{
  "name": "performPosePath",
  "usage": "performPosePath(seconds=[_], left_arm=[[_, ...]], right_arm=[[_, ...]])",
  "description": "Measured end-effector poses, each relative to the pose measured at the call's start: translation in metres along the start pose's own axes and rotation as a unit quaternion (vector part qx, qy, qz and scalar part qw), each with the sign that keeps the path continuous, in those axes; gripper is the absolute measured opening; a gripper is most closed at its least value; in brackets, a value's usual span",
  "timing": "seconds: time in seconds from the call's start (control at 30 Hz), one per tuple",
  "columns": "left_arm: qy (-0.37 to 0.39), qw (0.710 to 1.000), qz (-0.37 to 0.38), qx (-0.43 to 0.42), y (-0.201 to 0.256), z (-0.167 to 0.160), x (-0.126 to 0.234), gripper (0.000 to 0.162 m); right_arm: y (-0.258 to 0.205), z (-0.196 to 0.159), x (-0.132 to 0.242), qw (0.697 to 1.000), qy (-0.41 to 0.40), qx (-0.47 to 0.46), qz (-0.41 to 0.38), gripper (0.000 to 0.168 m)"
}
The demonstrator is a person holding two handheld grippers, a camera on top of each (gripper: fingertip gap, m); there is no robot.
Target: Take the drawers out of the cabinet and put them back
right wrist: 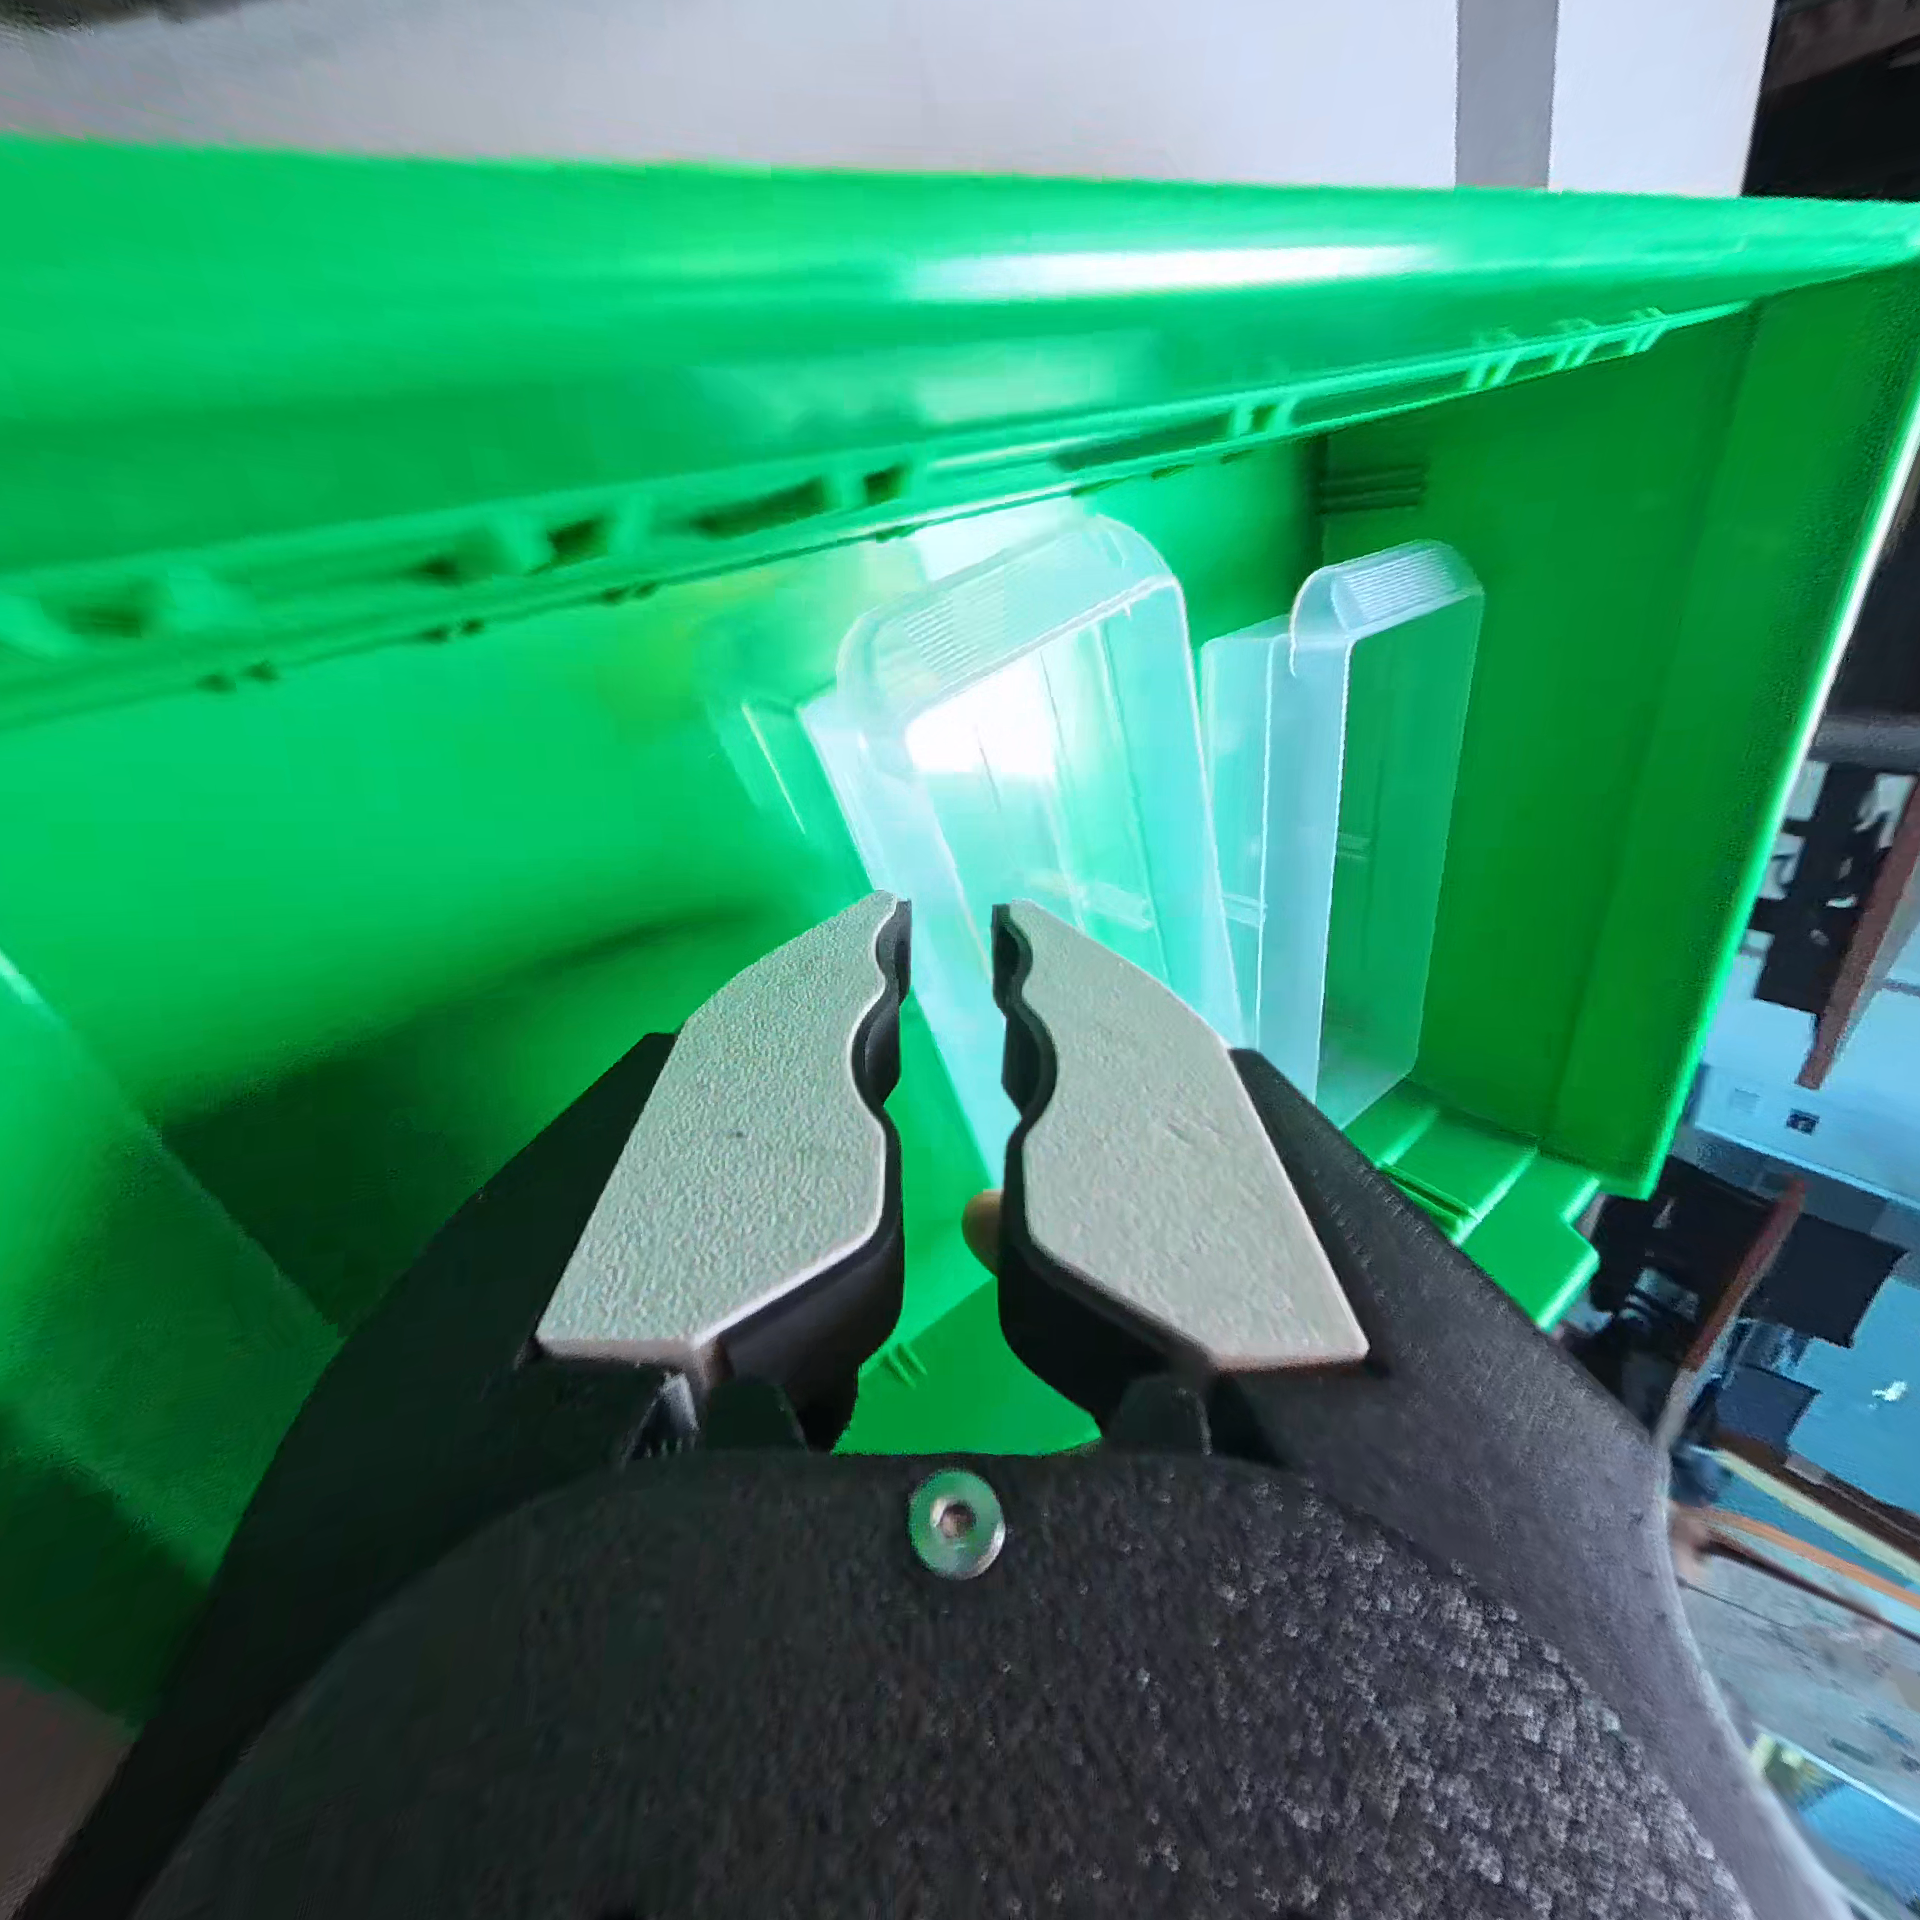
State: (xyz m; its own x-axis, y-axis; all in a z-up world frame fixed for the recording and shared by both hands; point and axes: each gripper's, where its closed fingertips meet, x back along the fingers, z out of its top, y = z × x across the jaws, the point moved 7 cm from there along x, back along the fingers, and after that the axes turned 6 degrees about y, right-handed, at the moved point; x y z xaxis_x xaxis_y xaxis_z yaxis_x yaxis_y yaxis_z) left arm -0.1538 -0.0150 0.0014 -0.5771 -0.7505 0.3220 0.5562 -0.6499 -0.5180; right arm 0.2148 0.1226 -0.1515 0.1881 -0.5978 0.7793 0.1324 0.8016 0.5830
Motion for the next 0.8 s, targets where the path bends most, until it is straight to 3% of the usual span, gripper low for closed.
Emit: performPosePath(seconds=[0.23,0.43,0.63,0.8], left_arm=[[0.003,1.000,-0.004,0.001,-0.001,-0.001,0.000,0.033],[0.003,1.000,-0.002,0.001,-0.001,0.000,0.000,0.033],[0.002,1.000,-0.001,0.001,-0.001,0.000,-0.001,0.033],[0.000,1.000,0.000,0.001,-0.001,0.000,-0.001,0.033]], right_arm=[[0.029,-0.008,-0.019,0.996,-0.046,-0.071,-0.009,0.009],[0.030,-0.006,-0.010,0.996,-0.040,-0.055,-0.057,0.022],[0.036,0.011,0.050,0.986,0.073,-0.103,-0.112,0.024],[0.019,0.067,0.111,0.958,0.229,-0.102,-0.141,0.020]])
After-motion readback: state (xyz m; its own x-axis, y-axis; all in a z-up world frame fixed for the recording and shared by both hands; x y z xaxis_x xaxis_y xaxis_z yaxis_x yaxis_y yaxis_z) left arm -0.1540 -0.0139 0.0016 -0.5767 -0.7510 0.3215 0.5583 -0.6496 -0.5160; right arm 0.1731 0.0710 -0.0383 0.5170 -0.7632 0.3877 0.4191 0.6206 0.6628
